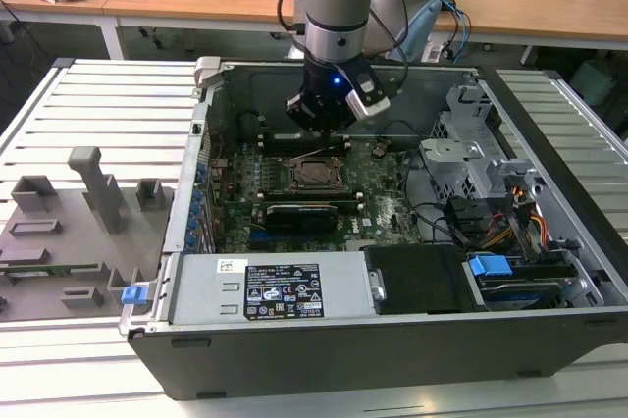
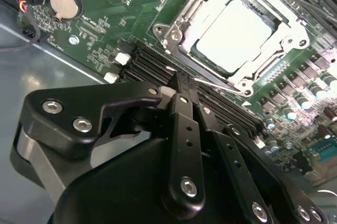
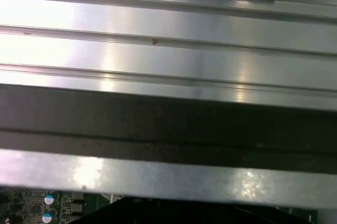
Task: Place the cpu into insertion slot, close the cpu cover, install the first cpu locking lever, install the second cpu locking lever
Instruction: 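Install the first cpu locking lever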
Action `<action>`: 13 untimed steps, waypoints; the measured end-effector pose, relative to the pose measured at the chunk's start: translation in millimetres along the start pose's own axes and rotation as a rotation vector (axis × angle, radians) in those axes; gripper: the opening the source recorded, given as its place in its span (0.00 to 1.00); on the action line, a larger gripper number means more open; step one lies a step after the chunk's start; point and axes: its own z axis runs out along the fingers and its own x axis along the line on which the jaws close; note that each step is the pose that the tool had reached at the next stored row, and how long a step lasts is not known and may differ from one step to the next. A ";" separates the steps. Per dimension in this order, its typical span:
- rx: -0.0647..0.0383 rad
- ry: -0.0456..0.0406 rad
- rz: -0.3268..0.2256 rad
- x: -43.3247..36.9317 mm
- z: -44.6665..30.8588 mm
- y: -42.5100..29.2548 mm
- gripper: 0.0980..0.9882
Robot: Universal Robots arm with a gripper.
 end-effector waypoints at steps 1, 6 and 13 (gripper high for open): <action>0.000 0.0000 0.000 0.1 1.0 -0.1 0.01; -0.001 0.0000 0.000 -0.2 8.6 -0.8 0.01; 0.000 0.0001 0.000 -1.5 13.4 -1.3 0.01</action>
